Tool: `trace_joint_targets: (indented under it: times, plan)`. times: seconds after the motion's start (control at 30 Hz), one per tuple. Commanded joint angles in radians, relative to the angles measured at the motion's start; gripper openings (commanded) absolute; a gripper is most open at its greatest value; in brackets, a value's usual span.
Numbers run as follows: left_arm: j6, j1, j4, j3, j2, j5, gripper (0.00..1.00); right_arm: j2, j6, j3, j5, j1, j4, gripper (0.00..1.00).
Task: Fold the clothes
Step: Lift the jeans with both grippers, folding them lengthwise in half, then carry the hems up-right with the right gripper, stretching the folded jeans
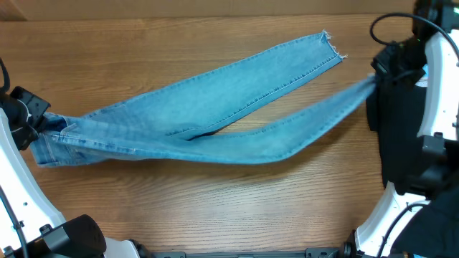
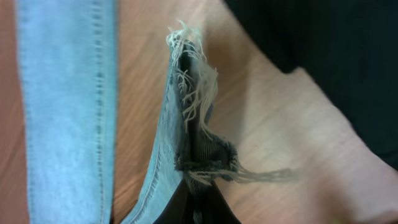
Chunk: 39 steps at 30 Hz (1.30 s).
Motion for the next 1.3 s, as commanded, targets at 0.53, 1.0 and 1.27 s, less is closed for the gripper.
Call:
trace_joint_targets:
  times: [0.53, 1.0, 1.27]
  plan:
    - [0.047, -0.022, 0.049, 0.002, 0.032, 0.054, 0.04, -0.65, 0.013, 0.116, -0.044, -0.012, 0.013, 0.04]
    - [0.0, -0.019, 0.154, 0.002, 0.047, 0.068, 0.04, -0.164, 0.087, 0.116, -0.027, -0.01, 0.005, 0.04]
    - [0.005, -0.021, 0.133, 0.002, 0.148, 0.068, 0.04, -0.059, 0.212, 0.116, -0.088, 0.051, 0.297, 0.04]
